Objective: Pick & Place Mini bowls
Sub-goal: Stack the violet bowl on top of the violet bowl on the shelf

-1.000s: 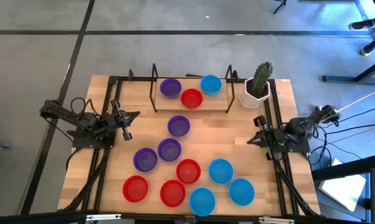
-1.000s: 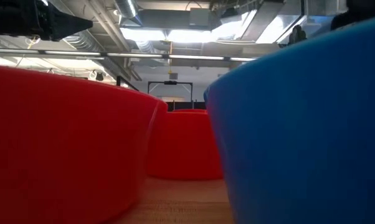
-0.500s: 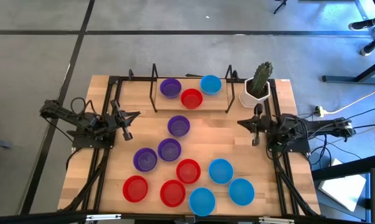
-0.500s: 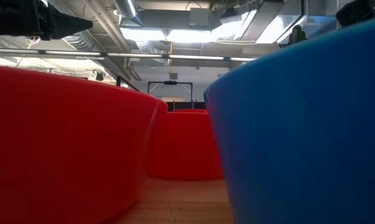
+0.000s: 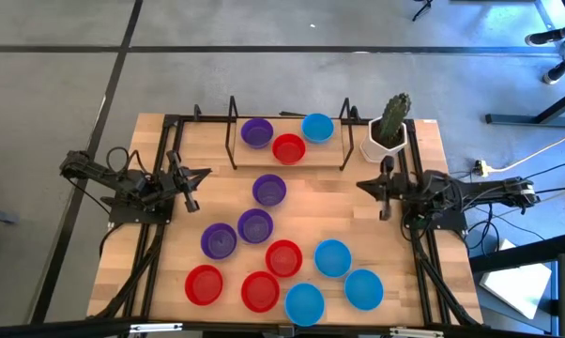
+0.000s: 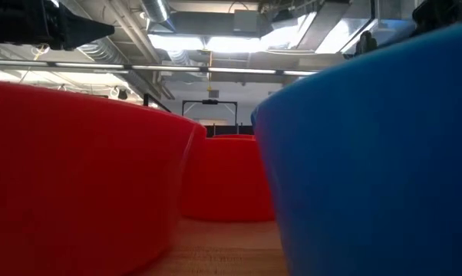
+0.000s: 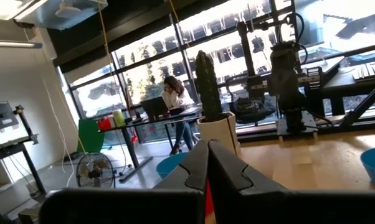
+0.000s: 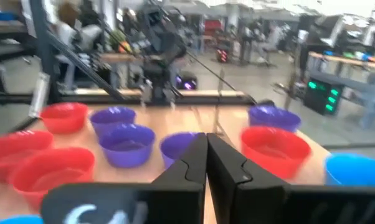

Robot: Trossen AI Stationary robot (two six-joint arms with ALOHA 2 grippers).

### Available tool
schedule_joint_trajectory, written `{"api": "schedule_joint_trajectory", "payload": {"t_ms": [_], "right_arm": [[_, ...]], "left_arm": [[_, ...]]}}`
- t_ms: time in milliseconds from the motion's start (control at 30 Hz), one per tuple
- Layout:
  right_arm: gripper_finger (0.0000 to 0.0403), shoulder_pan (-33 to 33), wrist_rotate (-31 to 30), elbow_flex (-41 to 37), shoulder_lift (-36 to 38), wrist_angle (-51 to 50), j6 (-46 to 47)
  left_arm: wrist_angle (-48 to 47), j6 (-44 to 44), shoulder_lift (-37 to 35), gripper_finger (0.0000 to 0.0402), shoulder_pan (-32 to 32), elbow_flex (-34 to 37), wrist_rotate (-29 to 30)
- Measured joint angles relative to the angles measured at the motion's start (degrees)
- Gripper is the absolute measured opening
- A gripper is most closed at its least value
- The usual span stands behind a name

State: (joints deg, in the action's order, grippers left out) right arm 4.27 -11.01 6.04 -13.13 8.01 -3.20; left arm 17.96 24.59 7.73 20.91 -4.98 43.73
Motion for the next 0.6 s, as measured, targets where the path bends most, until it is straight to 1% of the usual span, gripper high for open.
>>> {"api": "schedule_joint_trajectory", "payload": {"t_ms": [67, 167, 267, 333, 533, 600], "right_arm": [[0.0011, 0.0, 2.7, 0.0, 0.02, 1.44, 0.02], [0.0011, 0.0, 6.75, 0.0, 0.02, 3.05, -0.02], [0.0011, 0.02, 9.42, 0.0, 0.02, 4.77, -0.1], [0.0011, 0.02, 11.85, 0.02, 0.02, 5.64, -0.48], [0.0012, 0.03, 22.86, 0.02, 0.02, 6.58, -2.83], [0.0012, 0.04, 24.84, 0.02, 0.02, 6.54, -2.69]], "left_arm": [[0.11, -0.01, 0.0, 0.0002, 0.0, -0.01, -0.89], [0.28, 1.27, 0.0, 0.0003, 0.0, -0.01, -4.69], [0.78, 2.9, 0.02, 0.0002, 0.0, -0.01, -8.78], [1.19, 3.46, 0.0, 0.0002, 0.0, -0.01, -10.29], [1.2, 1.69, 0.01, 0.0005, 0.0, -0.01, -10.02], [1.2, 1.67, 0.0, 0.0004, 0.0, -0.01, -10.02]]}}
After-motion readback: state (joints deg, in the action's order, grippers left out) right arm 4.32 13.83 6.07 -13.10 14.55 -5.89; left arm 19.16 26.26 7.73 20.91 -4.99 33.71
